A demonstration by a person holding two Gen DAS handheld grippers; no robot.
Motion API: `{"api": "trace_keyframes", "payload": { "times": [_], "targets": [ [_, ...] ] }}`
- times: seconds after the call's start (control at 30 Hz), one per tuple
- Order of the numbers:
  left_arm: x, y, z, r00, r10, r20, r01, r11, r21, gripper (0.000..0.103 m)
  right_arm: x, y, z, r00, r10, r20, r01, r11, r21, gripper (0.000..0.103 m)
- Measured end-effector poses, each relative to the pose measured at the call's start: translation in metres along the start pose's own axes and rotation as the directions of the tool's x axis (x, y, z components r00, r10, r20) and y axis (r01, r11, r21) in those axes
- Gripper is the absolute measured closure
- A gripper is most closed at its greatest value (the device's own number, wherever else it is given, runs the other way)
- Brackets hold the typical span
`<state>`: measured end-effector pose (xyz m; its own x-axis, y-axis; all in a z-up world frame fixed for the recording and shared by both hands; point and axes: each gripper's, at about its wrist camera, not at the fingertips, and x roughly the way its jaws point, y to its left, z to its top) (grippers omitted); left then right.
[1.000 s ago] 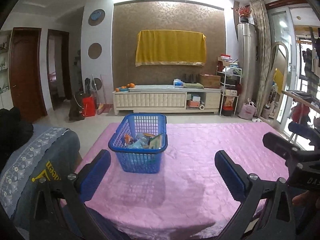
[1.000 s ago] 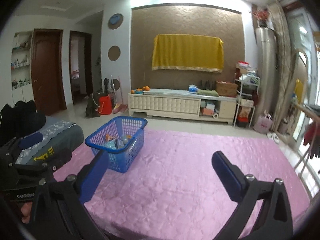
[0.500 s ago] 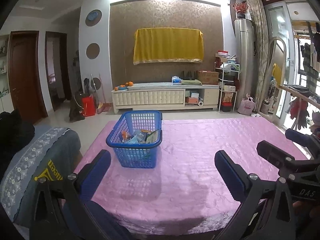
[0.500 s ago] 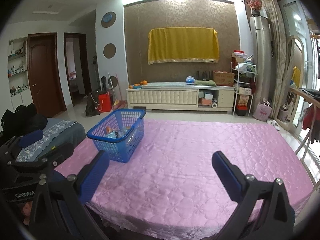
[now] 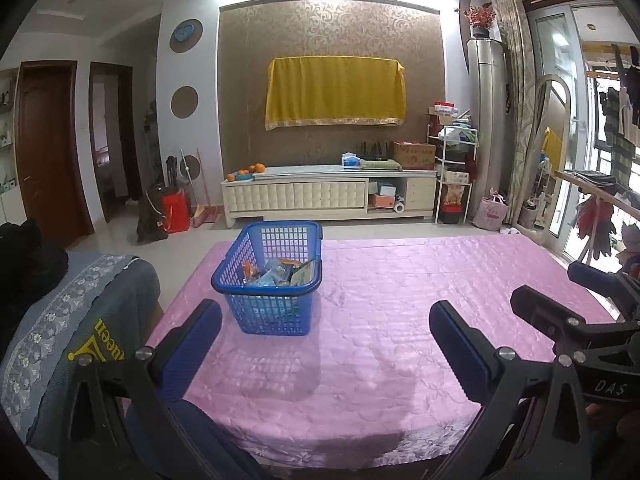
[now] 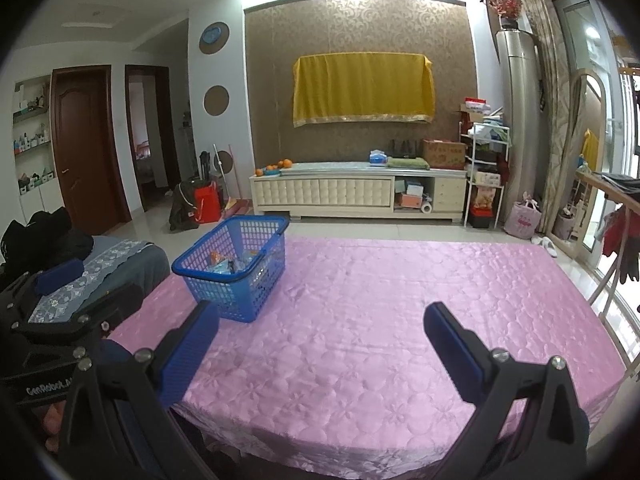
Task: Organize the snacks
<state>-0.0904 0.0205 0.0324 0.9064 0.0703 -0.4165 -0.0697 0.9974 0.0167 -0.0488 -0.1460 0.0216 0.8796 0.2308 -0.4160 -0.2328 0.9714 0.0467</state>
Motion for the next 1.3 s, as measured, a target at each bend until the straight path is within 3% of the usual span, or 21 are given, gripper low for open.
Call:
{"api": "trace_keyframes", "payload": {
  "times": [1.3],
  "targets": [
    [-0.0085,0.0015,0.0028,1.000,-0.020,-0.003,0.020,1.000,-0.010,0.000,-0.0089,-0.0017,0.0025,1.000,0.005,-0.007,-0.005,1.000,0.020,0.000]
  ]
}}
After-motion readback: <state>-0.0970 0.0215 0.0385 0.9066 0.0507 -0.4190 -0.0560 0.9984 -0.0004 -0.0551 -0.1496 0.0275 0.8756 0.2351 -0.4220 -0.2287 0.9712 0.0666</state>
